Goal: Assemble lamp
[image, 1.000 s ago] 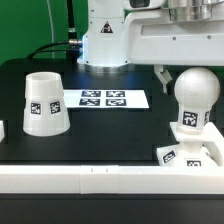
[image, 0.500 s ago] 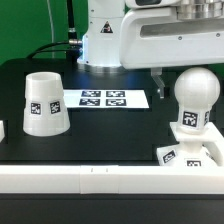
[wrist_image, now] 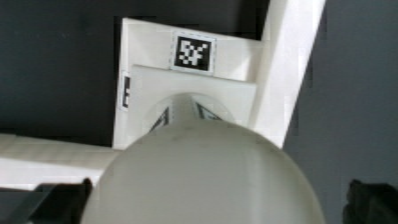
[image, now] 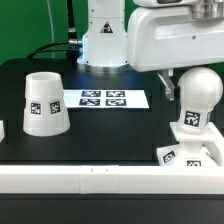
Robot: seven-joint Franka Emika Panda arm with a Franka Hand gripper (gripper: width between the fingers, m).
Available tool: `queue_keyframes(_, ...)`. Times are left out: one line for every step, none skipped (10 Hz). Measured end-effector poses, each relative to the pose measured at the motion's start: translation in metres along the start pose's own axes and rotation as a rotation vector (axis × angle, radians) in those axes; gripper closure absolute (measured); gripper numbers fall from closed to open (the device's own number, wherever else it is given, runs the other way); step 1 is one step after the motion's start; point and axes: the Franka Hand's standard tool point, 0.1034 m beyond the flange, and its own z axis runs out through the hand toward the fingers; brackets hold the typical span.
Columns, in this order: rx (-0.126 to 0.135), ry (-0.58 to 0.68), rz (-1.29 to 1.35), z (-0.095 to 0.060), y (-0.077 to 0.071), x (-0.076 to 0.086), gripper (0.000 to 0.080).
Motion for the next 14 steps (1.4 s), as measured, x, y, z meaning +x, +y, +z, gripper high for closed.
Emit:
queue_keyframes(-0.008, -0.002, -0.077, 0.0, -0.001, 0.0, 0.0101)
queue_keyframes(-0.009, -0.003, -0.179, 0.0, 0.0, 0.0, 0.0101)
queue_keyframes(-0.009, -0.005, -0.269, 0.001, 0.001, -0.001, 0.0101)
queue_keyframes(-0.011, -0.008, -0.35, 0.002, 0.004, -0.001, 0.0101)
queue_keyframes(-0.015, -0.014, -0.442, 0.004, 0.007, -0.003, 0.0101)
queue_keyframes(-0.015, -0.018, -0.51, 0.006, 0.007, -0.004, 0.0101)
queue_keyframes(-0.02, -0.022, -0.555, 0.006, 0.006, -0.004, 0.0101)
queue_keyframes(-0.026, -0.026, -0.59, 0.006, 0.006, -0.004, 0.0101)
queue_keyframes(-0.028, -0.028, -0.665, 0.006, 0.008, -0.004, 0.0101)
queue_keyframes(-0.029, -0.03, -0.702, 0.007, 0.01, -0.004, 0.0101)
queue_keyframes(-0.033, -0.034, -0.785, 0.007, 0.011, -0.005, 0.0101)
queue_keyframes(-0.032, -0.036, -0.84, 0.006, 0.012, -0.005, 0.0101)
queue_keyframes(-0.04, -0.045, -0.933, 0.006, 0.013, -0.004, 0.0101)
queue_keyframes(-0.044, -0.05, -1.035, 0.005, 0.014, -0.003, 0.0101)
